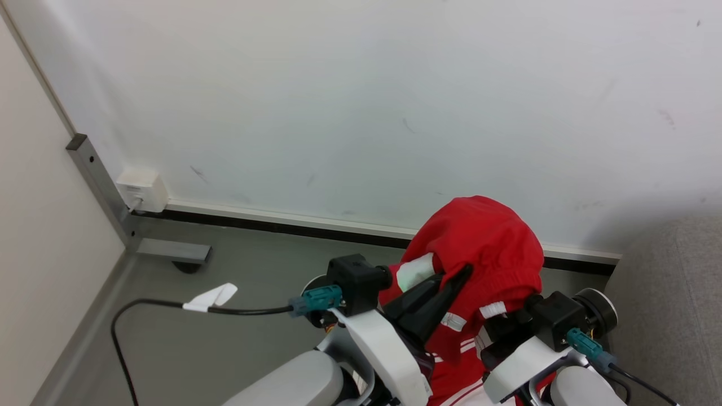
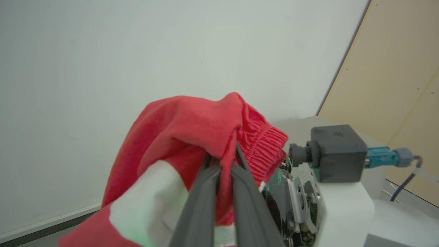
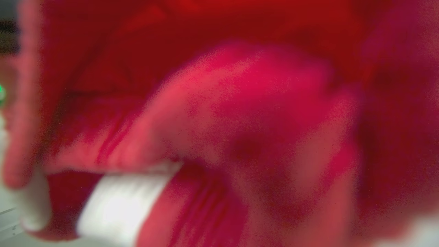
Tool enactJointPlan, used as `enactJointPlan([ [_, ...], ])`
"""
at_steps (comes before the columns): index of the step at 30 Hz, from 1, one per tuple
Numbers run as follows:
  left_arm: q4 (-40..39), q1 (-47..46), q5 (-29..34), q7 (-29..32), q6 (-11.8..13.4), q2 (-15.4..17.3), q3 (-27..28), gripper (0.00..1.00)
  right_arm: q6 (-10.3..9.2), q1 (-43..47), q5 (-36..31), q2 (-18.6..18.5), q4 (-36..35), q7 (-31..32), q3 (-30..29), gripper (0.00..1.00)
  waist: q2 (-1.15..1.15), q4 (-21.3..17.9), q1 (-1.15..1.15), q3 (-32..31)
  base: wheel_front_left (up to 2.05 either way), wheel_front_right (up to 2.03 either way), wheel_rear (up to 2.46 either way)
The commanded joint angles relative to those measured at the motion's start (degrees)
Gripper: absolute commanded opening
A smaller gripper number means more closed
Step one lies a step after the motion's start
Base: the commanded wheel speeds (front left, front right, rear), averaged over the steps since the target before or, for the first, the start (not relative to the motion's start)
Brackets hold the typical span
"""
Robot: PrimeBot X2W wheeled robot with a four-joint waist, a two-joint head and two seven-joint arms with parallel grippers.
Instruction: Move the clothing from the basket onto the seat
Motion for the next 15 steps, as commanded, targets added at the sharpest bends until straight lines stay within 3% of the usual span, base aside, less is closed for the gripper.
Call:
enactJointPlan([
  [1, 0.25, 0.68, -0.45, -0.28, 0.1, 0.28, 0.31, 0.0, -0.12, -0.15, 0.76, -0.7, -0.53, 0.04, -0.19, 0.0, 0.0, 0.21, 0.0, -0.03, 0.0, 0.0, 0.0],
  [13, 2.33, 2.26, -1.68, -1.67, 1.14, 1.69, 1.63, 0.0, -0.12, 5.13, 4.99, -0.99, -8.12, 0.03, -1.79, 0.0, 0.0, -2.23, 0.0, -0.28, 0.0, 0.0, 0.0],
  [15, 2.42, 2.53, -1.73, -1.91, 1.49, 1.69, 1.68, 0.47, -0.12, 6.05, 5.82, -0.93, -9.64, 0.03, -2.57, 0.0, 0.0, -2.96, 0.0, -0.34, 0.0, 0.0, 0.0],
])
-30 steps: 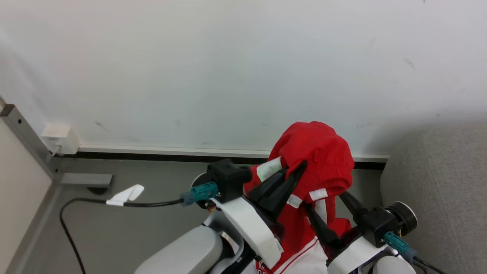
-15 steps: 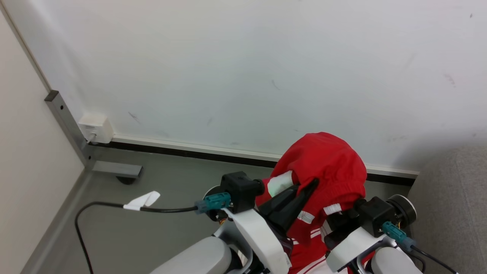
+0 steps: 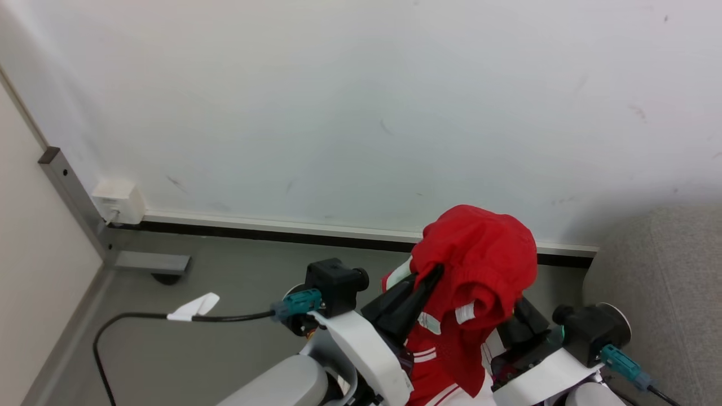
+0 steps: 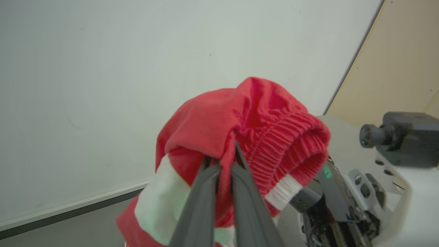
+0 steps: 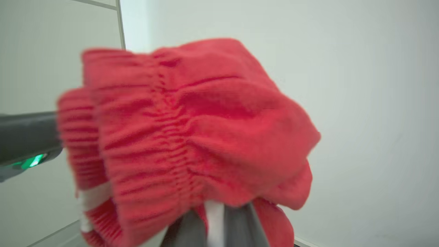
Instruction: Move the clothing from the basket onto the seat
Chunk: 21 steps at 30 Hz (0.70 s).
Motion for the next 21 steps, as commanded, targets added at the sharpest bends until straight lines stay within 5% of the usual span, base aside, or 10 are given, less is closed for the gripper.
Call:
enactJointPlan([
  [1, 0.11, 0.89, -1.14, -0.62, 0.21, 0.13, 0.34, 0.87, -0.12, 1.06, 0.63, -0.11, -1.11, 0.04, -0.8, 0.0, 0.0, -0.84, 0.0, -0.07, 0.0, 0.0, 0.0],
  [2, 0.01, 0.99, -1.19, -0.76, 0.24, 0.16, 0.38, 1.0, -0.12, 1.47, 1.01, -0.1, -1.85, 0.04, -1.42, 0.0, 0.0, -1.33, 0.0, -0.06, 0.0, 0.0, 0.0],
  [8, -1.18, 1.32, -0.64, -1.63, 0.69, 0.83, 0.69, 1.0, -0.12, 3.25, 2.67, -0.65, -4.77, 0.04, -4.86, 0.0, 0.0, -5.25, 0.0, 0.28, 0.0, 0.0, 0.0],
  [21, -1.69, 1.37, 2.41, -5.12, 1.93, 2.62, 1.39, 1.0, -0.12, 4.94, 4.37, -3.43, -9.66, 0.03, -11.68, 0.0, 0.0, -21.16, 0.0, 2.77, 0.0, 0.0, 0.0],
])
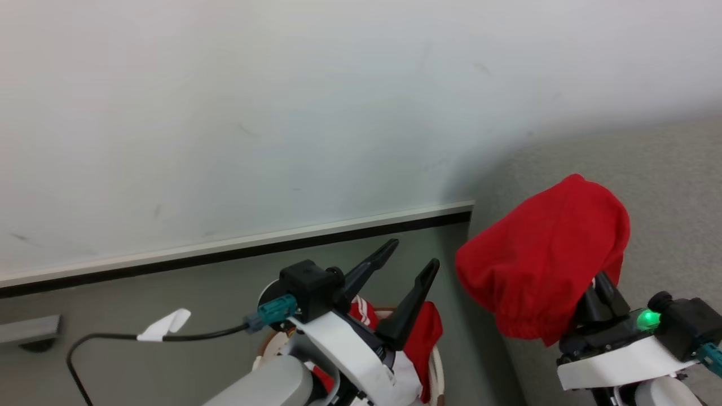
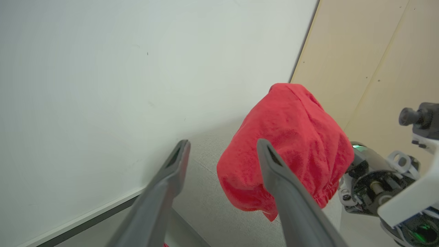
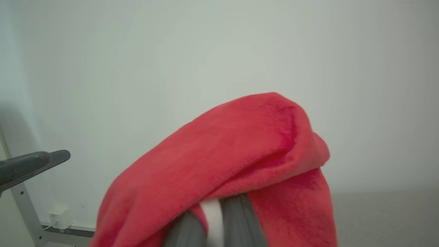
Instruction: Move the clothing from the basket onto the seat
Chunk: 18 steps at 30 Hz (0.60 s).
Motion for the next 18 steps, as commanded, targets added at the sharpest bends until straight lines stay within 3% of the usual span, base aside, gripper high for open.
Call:
enactJointPlan([
  [1, 0.15, 0.29, 1.02, -0.34, -0.21, 0.43, -0.11, 1.0, -0.12, 0.88, 0.32, -0.75, -0.84, 0.02, -1.24, 0.0, 0.0, -5.39, 0.0, 1.16, 0.0, 0.0, 0.0],
  [8, -0.38, -0.45, 2.74, -1.34, -1.13, 1.56, -1.13, 1.0, -0.11, 2.21, -0.43, -1.07, -2.89, 0.03, -6.19, 0.0, 0.0, -13.01, 0.0, 2.43, 0.0, 0.0, 0.0],
  [18, 0.66, -1.68, 6.2, -2.74, -1.15, 1.77, -2.17, 1.0, -0.12, 3.32, 0.11, -1.51, -4.61, 0.03, -8.66, 0.0, 0.0, -17.06, 0.0, 3.78, 0.0, 0.0, 0.0],
])
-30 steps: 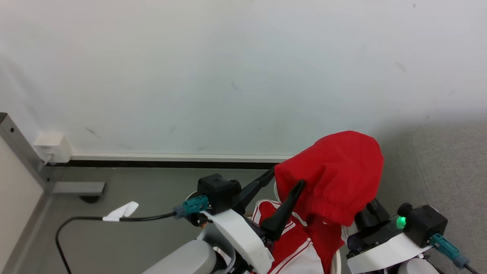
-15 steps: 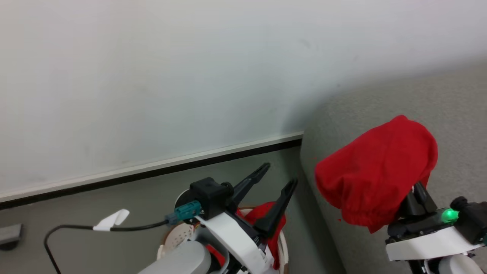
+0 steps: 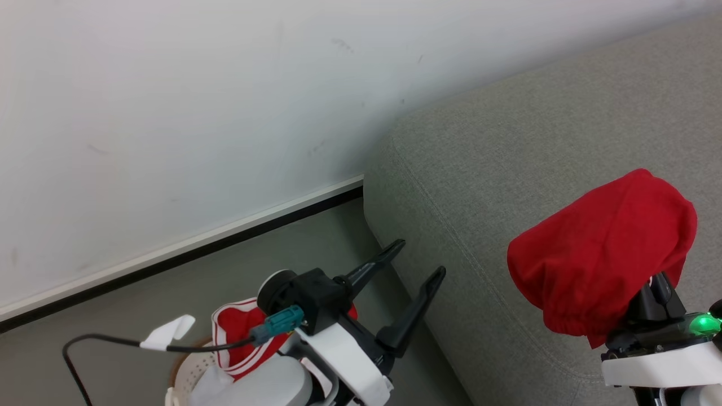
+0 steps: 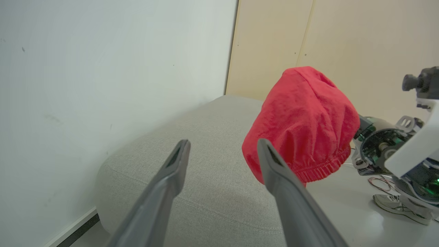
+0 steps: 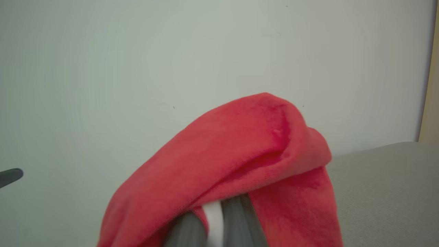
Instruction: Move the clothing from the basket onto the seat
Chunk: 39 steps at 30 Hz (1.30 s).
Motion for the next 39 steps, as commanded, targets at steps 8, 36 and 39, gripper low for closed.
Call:
enactJointPlan([
  [8, 0.93, -1.75, 0.98, -0.17, -0.44, 0.19, -0.41, 1.0, -0.12, -1.26, -0.06, 0.24, -0.58, 0.04, -1.15, 0.0, 0.0, 0.4, 0.0, 2.76, 0.0, 0.0, 0.0],
  [36, -7.41, -16.7, 7.05, 7.28, -0.65, 3.97, 0.46, 1.0, -0.11, -45.85, 9.83, -21.95, 34.11, 1.78, -18.74, 0.0, 0.0, 21.33, 0.0, 35.83, 0.0, 0.0, 0.0],
  [39, -7.18, -16.73, 7.06, 6.66, -0.62, 4.05, 0.62, 1.0, -0.11, -48.11, 7.96, -24.08, 39.96, 4.09, -16.6, 0.0, 0.0, 22.5, 0.0, 36.92, 0.0, 0.0, 0.0],
])
